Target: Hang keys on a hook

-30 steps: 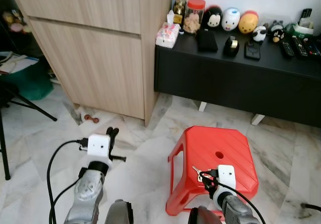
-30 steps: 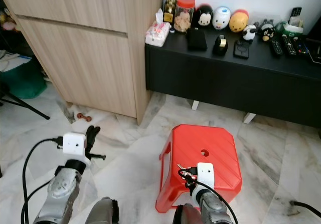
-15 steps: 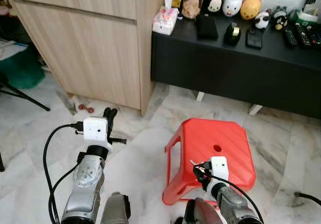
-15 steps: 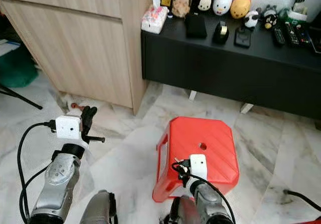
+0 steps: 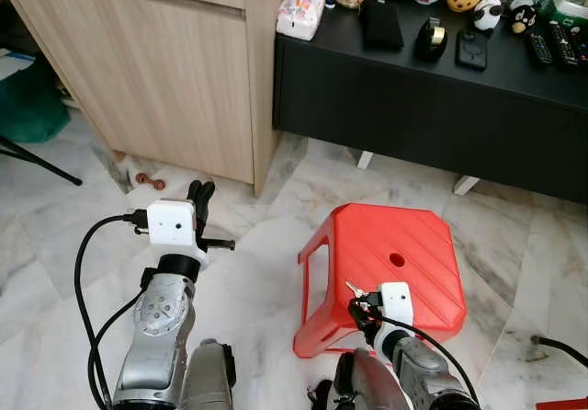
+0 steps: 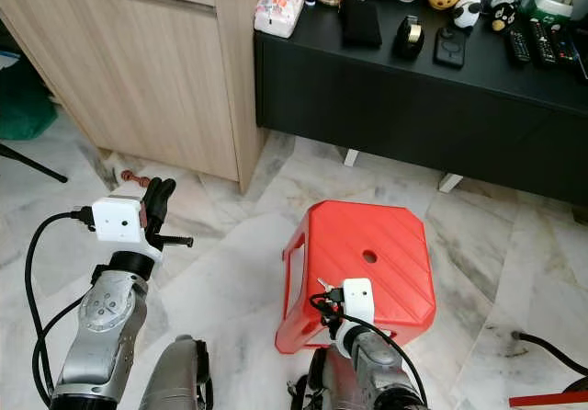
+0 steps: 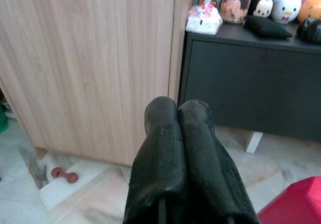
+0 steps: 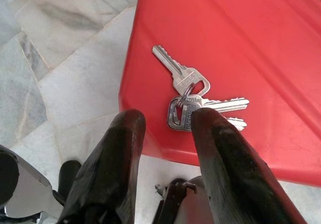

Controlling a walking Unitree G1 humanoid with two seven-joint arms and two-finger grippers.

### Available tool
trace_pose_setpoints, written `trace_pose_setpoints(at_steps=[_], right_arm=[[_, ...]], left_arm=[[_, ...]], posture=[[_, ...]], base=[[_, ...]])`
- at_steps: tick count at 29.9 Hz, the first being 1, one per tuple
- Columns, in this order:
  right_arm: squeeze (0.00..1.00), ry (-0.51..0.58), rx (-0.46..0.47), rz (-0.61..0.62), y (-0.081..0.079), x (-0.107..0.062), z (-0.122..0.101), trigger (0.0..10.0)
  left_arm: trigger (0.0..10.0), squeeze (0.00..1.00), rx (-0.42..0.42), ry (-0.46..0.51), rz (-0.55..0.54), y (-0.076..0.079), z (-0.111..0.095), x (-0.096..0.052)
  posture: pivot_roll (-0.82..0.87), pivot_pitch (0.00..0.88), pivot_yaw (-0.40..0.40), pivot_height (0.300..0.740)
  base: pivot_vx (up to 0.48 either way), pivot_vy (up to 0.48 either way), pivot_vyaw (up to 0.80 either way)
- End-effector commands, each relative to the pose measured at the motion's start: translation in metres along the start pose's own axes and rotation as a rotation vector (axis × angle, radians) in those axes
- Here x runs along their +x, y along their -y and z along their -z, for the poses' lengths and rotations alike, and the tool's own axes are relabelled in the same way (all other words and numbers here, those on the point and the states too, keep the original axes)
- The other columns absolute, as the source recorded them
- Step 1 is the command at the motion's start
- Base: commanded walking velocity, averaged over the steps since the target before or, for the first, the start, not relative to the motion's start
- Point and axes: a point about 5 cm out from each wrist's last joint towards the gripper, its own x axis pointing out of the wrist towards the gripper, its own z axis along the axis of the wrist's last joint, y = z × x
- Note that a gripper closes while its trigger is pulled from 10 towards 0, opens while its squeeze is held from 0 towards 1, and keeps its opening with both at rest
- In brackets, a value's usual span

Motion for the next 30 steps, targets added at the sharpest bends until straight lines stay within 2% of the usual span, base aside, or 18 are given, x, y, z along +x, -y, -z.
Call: trace_pose_setpoints(at_steps=[1, 10, 14, 30], right_arm=[[0.0, -0.014, 0.026, 0.017, 0.003, -0.002, 0.005, 10.0], [0.0, 0.027, 0.039, 0.06, 0.006, -0.001, -0.001, 10.0], [0.0, 0.068, 0.081, 0.097, 0.009, -0.001, -0.006, 10.0], [0.0, 0.069, 0.081, 0.054, 0.002, 0.002, -0.011, 10.0]], left_arm=[[10.0, 0.0, -0.003, -0.004, 0.0, 0.003, -0.002, -0.003], [10.0, 0.0, -0.016, -0.008, -0.002, 0.006, -0.009, -0.007], [10.0, 0.0, -0.015, -0.018, -0.013, 0.005, -0.011, -0.012], [10.0, 0.0, -0.016, -0.031, -0.024, 0.006, -0.015, -0.018]], posture=[[0.21, 0.312, -0.15, 0.647], [0.22, 0.333, -0.157, 0.647], [0.23, 0.347, -0.163, 0.647], [0.23, 0.37, -0.173, 0.647]], base=[[0.0, 0.0, 0.0], [0.0, 0.0, 0.0], [0.0, 0.0, 0.0], [0.0, 0.0, 0.0]])
